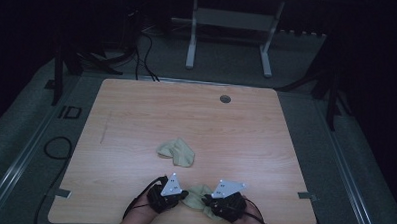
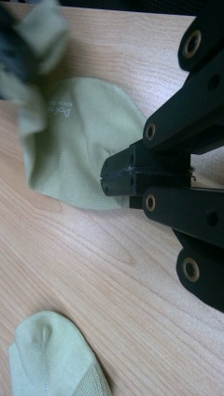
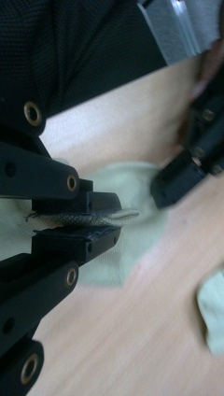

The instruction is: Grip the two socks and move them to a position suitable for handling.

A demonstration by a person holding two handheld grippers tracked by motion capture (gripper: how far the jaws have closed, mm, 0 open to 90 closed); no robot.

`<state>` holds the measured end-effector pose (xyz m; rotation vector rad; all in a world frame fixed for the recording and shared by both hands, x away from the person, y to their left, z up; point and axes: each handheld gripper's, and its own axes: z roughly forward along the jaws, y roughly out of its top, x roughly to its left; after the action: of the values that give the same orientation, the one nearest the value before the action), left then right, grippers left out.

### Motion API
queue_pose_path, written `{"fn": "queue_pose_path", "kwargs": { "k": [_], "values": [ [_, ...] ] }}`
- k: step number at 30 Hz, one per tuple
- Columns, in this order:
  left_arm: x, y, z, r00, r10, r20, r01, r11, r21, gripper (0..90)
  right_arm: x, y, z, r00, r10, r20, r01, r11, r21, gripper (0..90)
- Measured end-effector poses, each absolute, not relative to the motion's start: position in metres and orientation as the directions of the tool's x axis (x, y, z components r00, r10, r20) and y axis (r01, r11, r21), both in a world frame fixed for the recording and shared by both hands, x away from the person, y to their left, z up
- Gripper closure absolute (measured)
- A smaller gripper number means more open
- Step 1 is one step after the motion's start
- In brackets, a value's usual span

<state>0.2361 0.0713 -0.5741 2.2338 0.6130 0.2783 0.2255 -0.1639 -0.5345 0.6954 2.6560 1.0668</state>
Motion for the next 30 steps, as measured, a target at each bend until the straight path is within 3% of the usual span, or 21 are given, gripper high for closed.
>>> {"fn": "queue_pose_path", "kwargs": {
  "k": [9,17,21,30],
  "values": [
    [0.236,0.070,-0.574,0.874,0.485,0.041,0.296,-0.595,0.747,89.2,0.242,-0.207,-0.518,-0.802,0.597,0.030,0.426,0.535,0.730,82.7],
    [0.244,0.061,-0.573,0.873,0.486,0.048,0.294,-0.602,0.742,89.2,0.253,-0.232,-0.525,-0.762,0.643,0.080,0.492,0.494,0.717,82.0],
    [0.249,0.056,-0.573,0.873,0.484,0.052,0.290,-0.603,0.744,89.1,0.257,-0.240,-0.531,-0.740,0.666,0.093,0.523,0.482,0.703,72.6],
    [0.252,0.056,-0.574,0.873,0.487,0.036,0.299,-0.592,0.749,89.1,0.258,-0.248,-0.525,-0.730,0.682,0.040,0.492,0.484,0.723,69.6]
  ]
}}
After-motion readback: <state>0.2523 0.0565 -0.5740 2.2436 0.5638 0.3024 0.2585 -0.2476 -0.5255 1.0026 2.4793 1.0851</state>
